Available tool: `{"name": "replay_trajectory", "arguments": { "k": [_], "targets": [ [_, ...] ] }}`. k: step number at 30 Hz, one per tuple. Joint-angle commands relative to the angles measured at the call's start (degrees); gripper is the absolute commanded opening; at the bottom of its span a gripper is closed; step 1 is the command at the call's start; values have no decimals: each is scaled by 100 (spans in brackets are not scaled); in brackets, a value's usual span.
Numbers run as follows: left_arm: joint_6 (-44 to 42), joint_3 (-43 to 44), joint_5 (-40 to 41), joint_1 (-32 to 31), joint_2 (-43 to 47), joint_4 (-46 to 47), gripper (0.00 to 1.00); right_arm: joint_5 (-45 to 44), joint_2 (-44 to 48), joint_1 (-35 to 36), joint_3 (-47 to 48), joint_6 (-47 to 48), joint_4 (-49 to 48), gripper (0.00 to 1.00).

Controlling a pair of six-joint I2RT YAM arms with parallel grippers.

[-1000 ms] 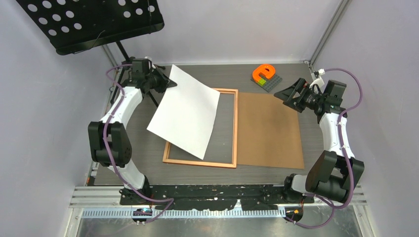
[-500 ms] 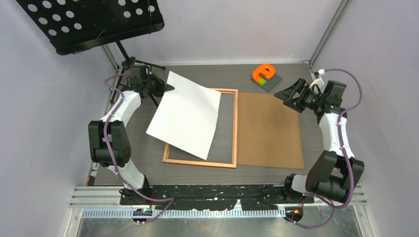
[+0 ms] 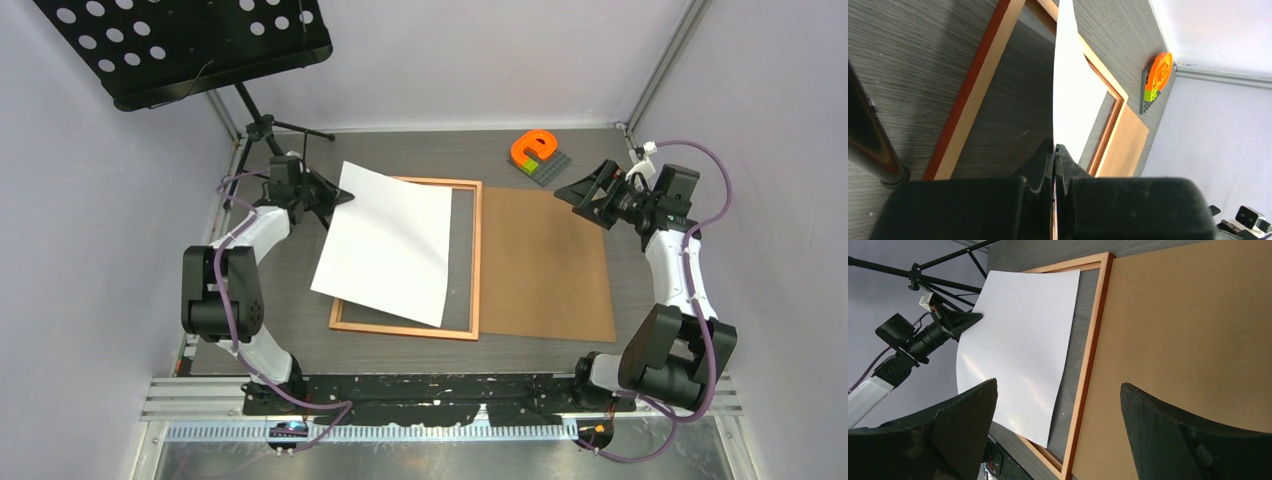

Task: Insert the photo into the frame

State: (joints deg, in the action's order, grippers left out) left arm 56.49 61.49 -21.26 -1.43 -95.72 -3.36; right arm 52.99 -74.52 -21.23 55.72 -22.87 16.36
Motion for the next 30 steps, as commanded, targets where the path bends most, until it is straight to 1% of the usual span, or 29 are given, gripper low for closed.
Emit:
{"name": "replay_trajectory", "arguments": {
  "k": [1, 5, 12, 19, 30],
  "targets": [
    [-70, -292, 173, -24, 125, 601, 0, -18, 15, -19, -12, -13, -242, 99],
    [-188, -488, 289, -139, 92, 787, 0, -95, -31, 46, -8, 90, -174, 99],
    [-550, -608, 493, -262, 97, 705, 0, -321, -103, 244, 48, 467, 43, 99],
    [-927, -593, 748, -472, 44, 696, 0, -366, -300, 351, 45, 603, 82, 99],
    [-1147, -412, 904, -778, -186, 845, 0, -408, -411, 468, 68, 731, 148, 99]
  ]
}}
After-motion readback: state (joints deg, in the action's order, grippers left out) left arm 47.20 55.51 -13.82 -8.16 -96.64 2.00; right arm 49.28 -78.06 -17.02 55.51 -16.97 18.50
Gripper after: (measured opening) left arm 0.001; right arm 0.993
